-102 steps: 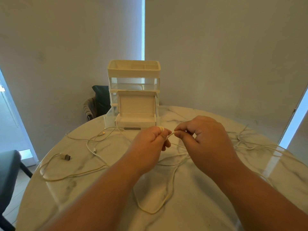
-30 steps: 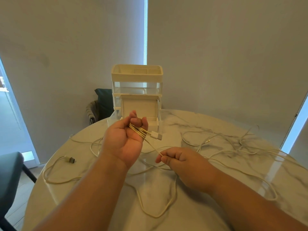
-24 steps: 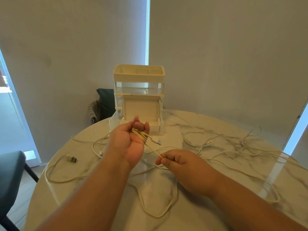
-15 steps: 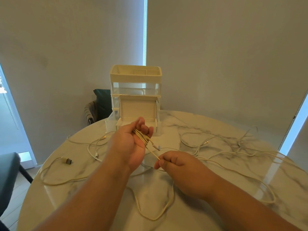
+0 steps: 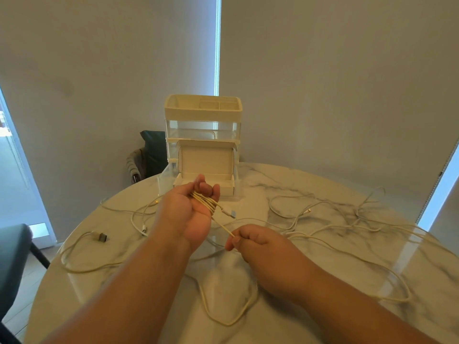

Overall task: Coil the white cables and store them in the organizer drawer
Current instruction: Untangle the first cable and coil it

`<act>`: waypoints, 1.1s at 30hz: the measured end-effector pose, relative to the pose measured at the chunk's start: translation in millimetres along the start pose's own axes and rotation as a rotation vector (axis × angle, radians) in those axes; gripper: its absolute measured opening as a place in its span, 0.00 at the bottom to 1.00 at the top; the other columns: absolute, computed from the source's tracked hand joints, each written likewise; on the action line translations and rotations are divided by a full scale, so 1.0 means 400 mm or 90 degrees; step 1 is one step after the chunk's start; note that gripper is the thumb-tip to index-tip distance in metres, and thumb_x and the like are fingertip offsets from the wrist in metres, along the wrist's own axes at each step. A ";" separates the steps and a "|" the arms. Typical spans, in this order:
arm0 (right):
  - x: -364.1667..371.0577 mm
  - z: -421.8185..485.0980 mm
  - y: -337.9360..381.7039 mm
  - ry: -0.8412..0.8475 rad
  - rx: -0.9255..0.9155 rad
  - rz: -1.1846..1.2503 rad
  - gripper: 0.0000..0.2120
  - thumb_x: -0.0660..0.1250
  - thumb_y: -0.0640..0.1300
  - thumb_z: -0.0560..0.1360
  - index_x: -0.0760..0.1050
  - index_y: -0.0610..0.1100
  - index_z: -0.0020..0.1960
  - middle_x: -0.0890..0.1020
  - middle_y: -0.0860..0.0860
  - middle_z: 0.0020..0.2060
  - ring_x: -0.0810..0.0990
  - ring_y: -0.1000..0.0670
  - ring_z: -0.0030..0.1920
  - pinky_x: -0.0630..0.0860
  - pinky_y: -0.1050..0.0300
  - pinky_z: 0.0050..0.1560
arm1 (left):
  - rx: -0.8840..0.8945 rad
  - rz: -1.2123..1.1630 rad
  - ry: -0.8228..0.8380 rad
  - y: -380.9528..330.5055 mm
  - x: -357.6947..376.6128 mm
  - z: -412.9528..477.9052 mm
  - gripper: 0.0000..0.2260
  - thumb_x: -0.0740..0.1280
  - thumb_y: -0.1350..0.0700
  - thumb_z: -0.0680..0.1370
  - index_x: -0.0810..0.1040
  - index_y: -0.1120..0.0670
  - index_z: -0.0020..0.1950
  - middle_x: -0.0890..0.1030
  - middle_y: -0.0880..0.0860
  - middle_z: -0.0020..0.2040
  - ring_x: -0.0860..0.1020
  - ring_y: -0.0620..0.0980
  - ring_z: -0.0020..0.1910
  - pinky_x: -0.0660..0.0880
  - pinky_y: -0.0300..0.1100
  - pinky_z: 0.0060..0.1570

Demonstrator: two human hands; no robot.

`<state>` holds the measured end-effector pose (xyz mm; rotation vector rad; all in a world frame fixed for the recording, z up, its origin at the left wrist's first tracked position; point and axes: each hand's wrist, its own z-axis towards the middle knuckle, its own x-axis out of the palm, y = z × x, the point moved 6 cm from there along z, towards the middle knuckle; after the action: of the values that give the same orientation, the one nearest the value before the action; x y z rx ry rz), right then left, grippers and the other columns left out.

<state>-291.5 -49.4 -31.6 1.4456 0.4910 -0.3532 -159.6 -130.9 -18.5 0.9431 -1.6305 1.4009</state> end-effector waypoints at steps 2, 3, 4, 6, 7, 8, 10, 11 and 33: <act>0.019 -0.001 0.001 0.025 0.002 0.016 0.11 0.60 0.48 0.81 0.80 0.47 0.48 0.69 0.56 0.24 0.65 0.58 0.22 0.63 0.65 0.24 | -0.006 -0.038 -0.027 -0.008 -0.016 0.006 0.10 0.55 0.63 0.83 0.76 0.63 0.52 0.77 0.53 0.34 0.74 0.44 0.27 0.77 0.47 0.43; 0.023 -0.001 0.000 0.032 0.003 0.016 0.11 0.60 0.47 0.81 0.80 0.47 0.49 0.68 0.56 0.24 0.64 0.58 0.22 0.62 0.64 0.24 | -0.007 -0.041 -0.029 -0.009 -0.020 0.005 0.10 0.55 0.63 0.83 0.75 0.63 0.53 0.77 0.53 0.35 0.74 0.44 0.27 0.77 0.47 0.44; 0.021 -0.002 -0.001 0.033 0.007 0.017 0.10 0.60 0.47 0.81 0.80 0.47 0.49 0.68 0.56 0.24 0.64 0.58 0.22 0.62 0.64 0.24 | -0.006 -0.028 -0.022 -0.009 -0.020 0.004 0.09 0.56 0.63 0.83 0.75 0.63 0.54 0.77 0.53 0.36 0.74 0.44 0.28 0.77 0.47 0.44; 0.012 -0.002 -0.005 0.027 0.011 0.023 0.10 0.60 0.42 0.80 0.81 0.48 0.48 0.70 0.54 0.25 0.65 0.56 0.23 0.62 0.62 0.26 | 0.010 0.035 0.008 -0.006 -0.011 0.001 0.09 0.57 0.62 0.83 0.76 0.62 0.55 0.78 0.53 0.36 0.75 0.45 0.29 0.78 0.47 0.48; 0.007 -0.003 -0.004 0.020 0.007 0.018 0.11 0.61 0.41 0.79 0.82 0.49 0.48 0.72 0.52 0.26 0.66 0.56 0.25 0.63 0.60 0.27 | 0.030 0.082 0.024 -0.006 -0.005 0.000 0.09 0.57 0.62 0.83 0.76 0.63 0.55 0.79 0.54 0.36 0.76 0.46 0.30 0.79 0.47 0.50; 0.000 -0.004 -0.002 0.008 -0.003 0.001 0.11 0.61 0.40 0.78 0.82 0.50 0.47 0.74 0.51 0.28 0.68 0.55 0.26 0.64 0.60 0.29 | 0.053 0.132 0.035 -0.008 0.001 0.000 0.09 0.58 0.61 0.83 0.77 0.63 0.55 0.80 0.54 0.36 0.78 0.47 0.32 0.79 0.47 0.52; -0.018 -0.006 0.010 -0.034 -0.037 -0.050 0.10 0.64 0.43 0.78 0.82 0.53 0.45 0.79 0.51 0.32 0.72 0.54 0.30 0.67 0.59 0.33 | 0.084 0.205 0.049 -0.009 0.008 0.003 0.11 0.57 0.60 0.84 0.77 0.64 0.56 0.82 0.56 0.39 0.81 0.49 0.36 0.79 0.47 0.55; -0.028 -0.008 0.017 -0.056 -0.054 -0.066 0.10 0.64 0.45 0.78 0.82 0.54 0.44 0.81 0.51 0.33 0.75 0.53 0.31 0.70 0.58 0.35 | 0.090 0.231 0.058 -0.007 0.012 0.004 0.11 0.57 0.60 0.84 0.77 0.63 0.56 0.83 0.57 0.42 0.82 0.50 0.39 0.79 0.47 0.56; -0.147 -0.015 0.079 -0.240 -0.261 -0.305 0.08 0.65 0.47 0.76 0.79 0.54 0.39 0.79 0.60 0.35 0.76 0.60 0.42 0.74 0.59 0.43 | 0.090 0.766 0.385 0.148 0.044 -0.081 0.13 0.63 0.52 0.78 0.80 0.60 0.52 0.80 0.61 0.47 0.81 0.50 0.47 0.78 0.40 0.55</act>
<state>-326.0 -43.8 25.7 0.8266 0.5589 -0.8385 -217.6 -92.7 -24.5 -0.5646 -1.6134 2.2689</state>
